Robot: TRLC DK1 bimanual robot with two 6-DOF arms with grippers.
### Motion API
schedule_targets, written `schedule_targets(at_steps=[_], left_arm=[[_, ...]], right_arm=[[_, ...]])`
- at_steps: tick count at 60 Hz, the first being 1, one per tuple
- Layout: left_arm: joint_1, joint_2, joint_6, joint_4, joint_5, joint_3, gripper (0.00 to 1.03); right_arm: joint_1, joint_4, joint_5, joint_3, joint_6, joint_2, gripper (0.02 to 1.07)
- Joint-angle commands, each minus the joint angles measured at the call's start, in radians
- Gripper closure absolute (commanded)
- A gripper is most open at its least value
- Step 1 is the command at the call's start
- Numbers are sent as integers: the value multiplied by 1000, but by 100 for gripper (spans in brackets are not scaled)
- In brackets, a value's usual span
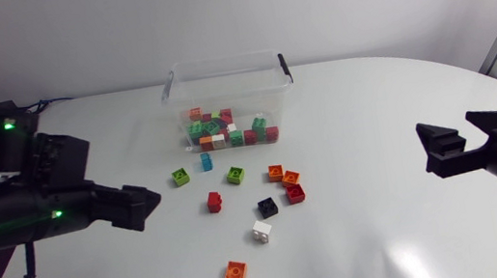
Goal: Place the duplo bricks in the container
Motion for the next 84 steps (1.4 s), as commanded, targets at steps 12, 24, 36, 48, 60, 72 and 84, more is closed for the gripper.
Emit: schedule_targets(at_steps=[12,24,36,48,60,72,84], left_arm=[[-110,329,-24,-209,85,219,8],[-268,493,-36,-300,85,326,9],[-348,642,-44,-347,85,374,12],[-394,732,-50,-347,99,369,12],[-419,801,-73,-329,108,383,16],[-413,853,-96,-292,109,391,21],[-397,882,-118,-259,108,391,31]], right_arm=[[27,-228,-26,194,19,266,7],[21,-325,-228,239,26,311,7],[66,-369,-187,299,112,446,7],[80,-311,-171,285,124,504,7],[115,-288,-147,282,138,542,7],[155,-277,-121,276,151,564,7],[179,-267,-95,276,156,587,7]])
